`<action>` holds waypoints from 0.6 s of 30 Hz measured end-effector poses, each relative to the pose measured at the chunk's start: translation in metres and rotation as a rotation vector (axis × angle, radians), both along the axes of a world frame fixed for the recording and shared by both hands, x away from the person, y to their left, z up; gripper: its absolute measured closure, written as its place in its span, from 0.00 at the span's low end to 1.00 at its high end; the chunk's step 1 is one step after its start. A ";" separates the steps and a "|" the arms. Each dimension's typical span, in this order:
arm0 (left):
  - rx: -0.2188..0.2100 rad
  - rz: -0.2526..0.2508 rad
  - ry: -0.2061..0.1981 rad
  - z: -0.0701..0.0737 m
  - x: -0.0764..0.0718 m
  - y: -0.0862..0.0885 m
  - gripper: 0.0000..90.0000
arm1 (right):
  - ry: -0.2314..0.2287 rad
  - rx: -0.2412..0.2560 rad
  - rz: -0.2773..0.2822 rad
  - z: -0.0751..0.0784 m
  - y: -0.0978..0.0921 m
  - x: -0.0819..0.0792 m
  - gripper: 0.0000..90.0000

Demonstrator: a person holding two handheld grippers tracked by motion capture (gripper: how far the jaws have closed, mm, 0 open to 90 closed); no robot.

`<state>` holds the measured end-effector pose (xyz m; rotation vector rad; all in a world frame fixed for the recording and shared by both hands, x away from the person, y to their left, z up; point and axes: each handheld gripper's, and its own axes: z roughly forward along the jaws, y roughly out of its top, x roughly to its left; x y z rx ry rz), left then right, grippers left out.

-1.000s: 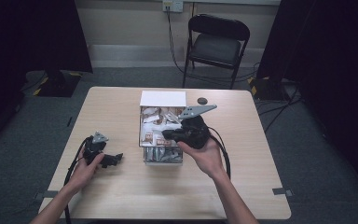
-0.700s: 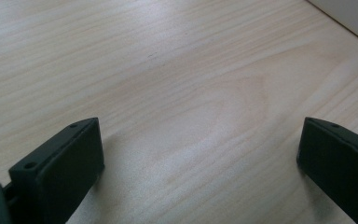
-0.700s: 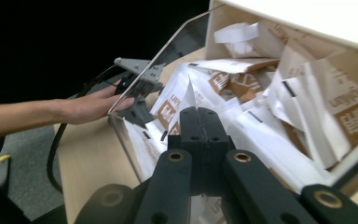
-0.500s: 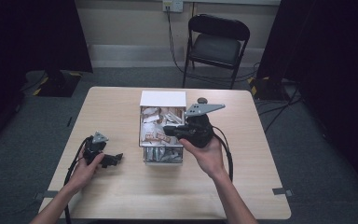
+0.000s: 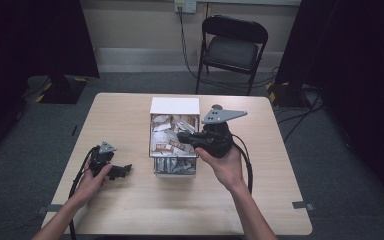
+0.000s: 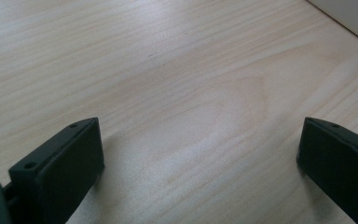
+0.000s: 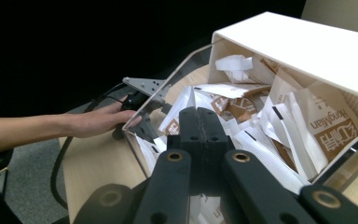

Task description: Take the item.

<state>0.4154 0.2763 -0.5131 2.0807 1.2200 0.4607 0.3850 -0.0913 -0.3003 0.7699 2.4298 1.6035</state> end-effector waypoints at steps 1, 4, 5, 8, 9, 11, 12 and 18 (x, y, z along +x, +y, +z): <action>0.000 0.000 0.000 0.000 0.000 0.000 0.00 | -0.001 0.002 0.000 0.001 0.000 0.000 1.00; 0.003 -0.002 0.001 0.000 0.000 0.000 0.00 | -0.009 0.010 -0.003 0.004 -0.002 -0.002 1.00; 0.001 -0.003 0.003 0.000 0.000 0.000 0.00 | -0.014 0.013 -0.003 0.005 -0.003 -0.002 1.00; 0.001 -0.002 0.003 0.000 0.000 0.000 0.00 | -0.024 0.017 -0.006 0.007 -0.005 -0.004 1.00; 0.001 -0.003 0.003 0.000 0.000 0.000 0.00 | -0.028 0.018 -0.005 0.008 -0.005 -0.004 1.00; -0.004 -0.001 0.002 0.000 0.000 0.000 0.00 | -0.030 0.020 -0.007 0.009 -0.007 -0.005 1.00; -0.004 -0.001 0.002 0.000 0.000 0.000 0.00 | -0.030 0.025 -0.008 0.010 -0.008 -0.005 1.00; 0.000 -0.001 0.000 0.000 0.000 0.000 0.00 | -0.053 0.032 -0.015 0.017 -0.013 -0.011 1.00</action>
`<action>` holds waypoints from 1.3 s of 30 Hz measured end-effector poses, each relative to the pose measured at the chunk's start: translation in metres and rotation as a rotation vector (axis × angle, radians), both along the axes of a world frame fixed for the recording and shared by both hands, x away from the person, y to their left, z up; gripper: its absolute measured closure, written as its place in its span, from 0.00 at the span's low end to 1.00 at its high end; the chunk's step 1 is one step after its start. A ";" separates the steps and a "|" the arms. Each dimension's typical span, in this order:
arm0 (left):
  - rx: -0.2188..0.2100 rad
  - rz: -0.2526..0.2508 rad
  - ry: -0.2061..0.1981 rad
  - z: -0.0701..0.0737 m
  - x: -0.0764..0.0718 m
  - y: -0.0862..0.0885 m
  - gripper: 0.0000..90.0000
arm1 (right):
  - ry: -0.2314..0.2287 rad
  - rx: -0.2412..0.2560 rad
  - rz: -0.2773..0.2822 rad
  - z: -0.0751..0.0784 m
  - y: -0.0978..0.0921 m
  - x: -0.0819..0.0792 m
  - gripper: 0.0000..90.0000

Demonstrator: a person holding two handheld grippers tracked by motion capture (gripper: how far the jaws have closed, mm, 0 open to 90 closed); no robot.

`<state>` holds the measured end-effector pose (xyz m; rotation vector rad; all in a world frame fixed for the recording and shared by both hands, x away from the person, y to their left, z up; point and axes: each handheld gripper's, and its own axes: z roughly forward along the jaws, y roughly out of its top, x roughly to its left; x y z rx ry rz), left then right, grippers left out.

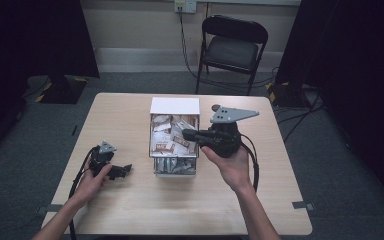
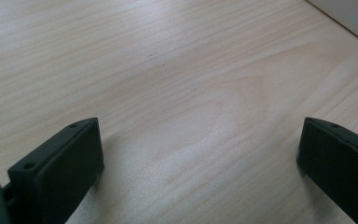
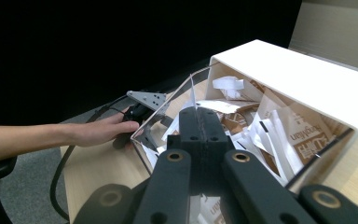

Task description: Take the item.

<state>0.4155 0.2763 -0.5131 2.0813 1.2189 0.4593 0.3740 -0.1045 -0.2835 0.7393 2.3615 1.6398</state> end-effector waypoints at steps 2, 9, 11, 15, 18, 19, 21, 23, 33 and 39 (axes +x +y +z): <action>0.000 0.000 0.000 0.000 0.000 0.000 0.00 | -0.001 0.001 -0.006 0.001 -0.003 -0.002 1.00; -0.005 0.000 0.002 0.000 0.000 0.000 0.00 | -0.001 0.012 -0.028 0.000 -0.014 -0.004 1.00; -0.001 0.000 0.000 0.000 0.000 0.000 0.00 | -0.002 0.011 -0.032 0.000 -0.015 -0.005 1.00; -0.004 0.000 0.002 0.000 0.000 0.000 0.00 | -0.010 0.017 -0.047 0.003 -0.021 -0.008 1.00; -0.005 0.000 0.002 0.000 0.000 0.000 0.00 | -0.014 0.021 -0.052 0.004 -0.023 -0.008 1.00; -0.004 0.000 0.002 0.000 0.000 0.000 0.00 | -0.021 0.020 -0.058 0.006 -0.026 -0.009 1.00; 0.000 -0.001 0.000 0.000 0.000 0.000 0.00 | -0.023 0.019 -0.061 0.007 -0.026 -0.010 1.00; 0.000 -0.001 0.000 0.000 0.000 0.000 0.00 | -0.029 0.019 -0.068 0.008 -0.029 -0.010 1.00; -0.001 0.000 0.000 0.000 0.000 0.000 0.00 | -0.039 0.031 -0.109 0.011 -0.044 -0.010 1.00; -0.001 0.000 0.000 0.000 0.000 0.000 0.00 | -0.041 0.022 -0.139 0.010 -0.052 -0.008 1.00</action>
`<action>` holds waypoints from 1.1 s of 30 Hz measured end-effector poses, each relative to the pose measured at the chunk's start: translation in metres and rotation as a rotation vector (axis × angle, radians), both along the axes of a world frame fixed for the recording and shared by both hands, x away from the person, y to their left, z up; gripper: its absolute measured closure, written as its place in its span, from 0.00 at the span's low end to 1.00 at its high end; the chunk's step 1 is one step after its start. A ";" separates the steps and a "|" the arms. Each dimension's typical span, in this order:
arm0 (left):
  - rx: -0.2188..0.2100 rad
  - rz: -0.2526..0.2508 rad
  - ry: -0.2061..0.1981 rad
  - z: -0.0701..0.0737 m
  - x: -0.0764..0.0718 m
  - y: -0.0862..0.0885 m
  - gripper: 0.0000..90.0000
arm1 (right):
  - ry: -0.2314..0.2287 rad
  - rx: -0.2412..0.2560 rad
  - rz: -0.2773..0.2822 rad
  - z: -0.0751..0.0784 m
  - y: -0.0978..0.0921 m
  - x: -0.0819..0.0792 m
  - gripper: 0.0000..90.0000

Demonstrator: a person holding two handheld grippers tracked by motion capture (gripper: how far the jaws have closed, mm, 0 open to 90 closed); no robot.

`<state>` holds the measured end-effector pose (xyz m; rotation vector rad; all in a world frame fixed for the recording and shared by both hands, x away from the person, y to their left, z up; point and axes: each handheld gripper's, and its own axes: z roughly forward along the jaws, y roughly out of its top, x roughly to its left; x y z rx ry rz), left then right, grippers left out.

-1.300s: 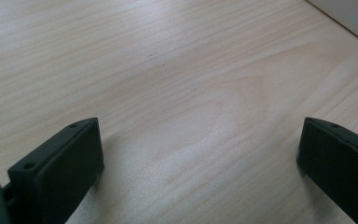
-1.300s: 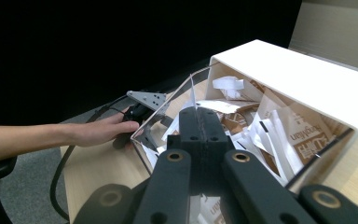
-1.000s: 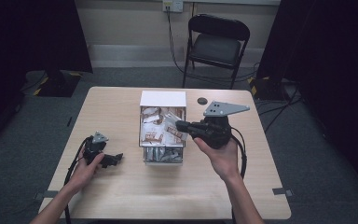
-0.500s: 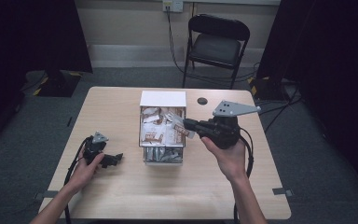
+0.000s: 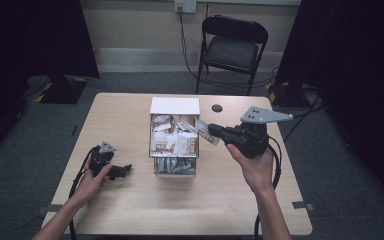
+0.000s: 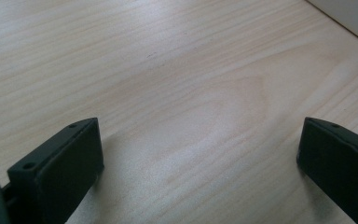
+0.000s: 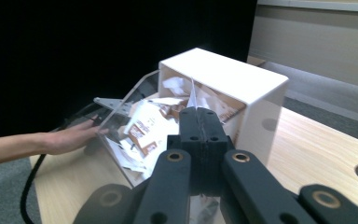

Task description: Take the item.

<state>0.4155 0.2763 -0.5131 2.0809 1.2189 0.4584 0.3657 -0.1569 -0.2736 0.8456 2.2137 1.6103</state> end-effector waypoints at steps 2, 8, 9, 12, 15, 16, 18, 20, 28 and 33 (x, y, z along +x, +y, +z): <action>0.000 0.000 0.000 0.000 0.000 0.000 0.00 | 0.003 -0.008 -0.010 -0.002 -0.004 0.002 1.00; 0.000 0.000 0.000 0.000 0.000 0.000 0.00 | 0.013 -0.014 -0.047 -0.008 -0.014 0.008 1.00; 0.000 0.000 0.000 0.000 0.000 0.000 0.00 | 0.015 -0.018 -0.057 -0.009 -0.016 0.009 1.00; 0.000 0.000 0.000 0.000 0.000 0.000 0.00 | 0.023 -0.022 -0.074 -0.013 -0.020 0.012 1.00; 0.000 0.000 0.000 0.000 0.000 0.000 0.00 | 0.030 -0.030 -0.089 -0.017 -0.023 0.016 1.00; 0.000 0.000 0.000 0.000 0.000 0.000 0.00 | 0.035 -0.028 -0.091 -0.018 -0.025 0.017 1.00; 0.000 0.000 0.000 0.000 0.000 0.000 0.00 | 0.040 -0.029 -0.099 -0.021 -0.027 0.019 1.00; 0.000 0.000 0.000 0.000 0.000 0.000 0.00 | 0.050 -0.034 -0.107 -0.025 -0.029 0.022 1.00; 0.000 0.000 0.000 0.000 0.000 0.000 0.00 | 0.075 -0.064 -0.126 -0.039 -0.029 0.031 1.00; 0.000 0.000 0.000 0.000 0.000 0.000 0.00 | 0.090 -0.079 -0.139 -0.046 -0.030 0.035 1.00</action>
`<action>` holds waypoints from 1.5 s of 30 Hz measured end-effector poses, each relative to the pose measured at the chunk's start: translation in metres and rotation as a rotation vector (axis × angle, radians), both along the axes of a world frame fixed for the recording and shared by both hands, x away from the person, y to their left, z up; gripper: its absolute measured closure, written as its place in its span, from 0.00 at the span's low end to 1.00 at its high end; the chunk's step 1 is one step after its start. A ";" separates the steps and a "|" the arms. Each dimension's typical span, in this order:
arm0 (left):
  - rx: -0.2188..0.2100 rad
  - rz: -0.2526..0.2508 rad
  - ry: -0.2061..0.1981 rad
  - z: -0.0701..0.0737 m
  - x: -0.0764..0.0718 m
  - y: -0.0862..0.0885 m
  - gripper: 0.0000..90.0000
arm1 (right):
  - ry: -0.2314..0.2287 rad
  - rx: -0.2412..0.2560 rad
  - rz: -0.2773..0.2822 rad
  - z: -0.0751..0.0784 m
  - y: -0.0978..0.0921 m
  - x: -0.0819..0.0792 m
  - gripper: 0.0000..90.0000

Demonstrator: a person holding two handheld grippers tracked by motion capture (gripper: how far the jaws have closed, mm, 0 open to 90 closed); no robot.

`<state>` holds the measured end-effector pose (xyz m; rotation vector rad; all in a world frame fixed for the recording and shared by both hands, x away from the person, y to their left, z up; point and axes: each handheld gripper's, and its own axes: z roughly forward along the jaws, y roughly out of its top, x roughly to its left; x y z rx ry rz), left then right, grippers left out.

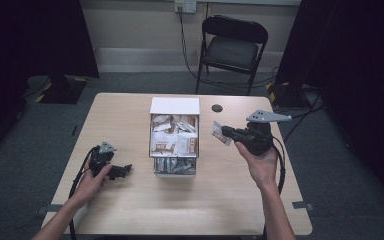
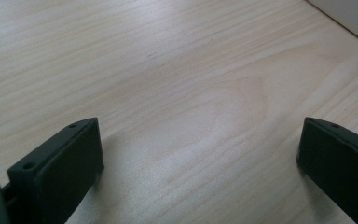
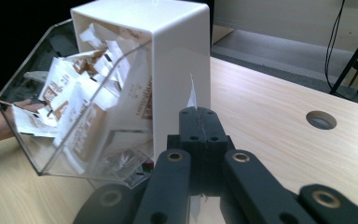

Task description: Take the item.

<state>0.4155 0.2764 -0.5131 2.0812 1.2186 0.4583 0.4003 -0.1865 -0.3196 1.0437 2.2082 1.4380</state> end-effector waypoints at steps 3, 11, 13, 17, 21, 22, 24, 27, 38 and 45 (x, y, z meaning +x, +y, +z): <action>0.000 0.000 0.000 0.000 0.000 0.000 0.00 | 0.010 -0.005 -0.004 -0.005 -0.001 0.003 1.00; 0.000 0.000 0.000 0.000 0.000 0.000 0.00 | 0.035 -0.011 -0.007 -0.017 -0.001 0.010 1.00; 0.000 0.000 0.000 0.000 0.000 0.000 0.00 | 0.044 -0.014 -0.005 -0.021 0.000 0.012 1.00; 0.000 0.000 0.000 0.000 0.000 0.000 0.00 | 0.056 -0.023 -0.008 -0.027 0.001 0.015 1.00; 0.000 0.000 0.000 0.000 0.000 0.000 0.00 | 0.069 -0.025 -0.010 -0.034 0.000 0.018 1.00; 0.000 0.000 0.000 0.000 0.000 0.000 0.00 | 0.074 -0.026 -0.012 -0.035 0.000 0.019 1.00; 0.000 0.000 0.000 0.000 0.000 0.000 0.00 | 0.081 -0.028 -0.013 -0.038 0.000 0.020 1.00; 0.000 0.000 0.000 0.000 0.000 0.000 0.00 | 0.088 -0.024 -0.014 -0.041 0.001 0.022 1.00; 0.001 0.000 0.000 0.000 0.000 0.000 0.00 | 0.145 -0.037 -0.028 -0.064 0.000 0.031 1.00; 0.000 0.000 0.000 0.000 0.000 0.000 0.00 | 0.168 -0.047 -0.028 -0.078 0.001 0.035 1.00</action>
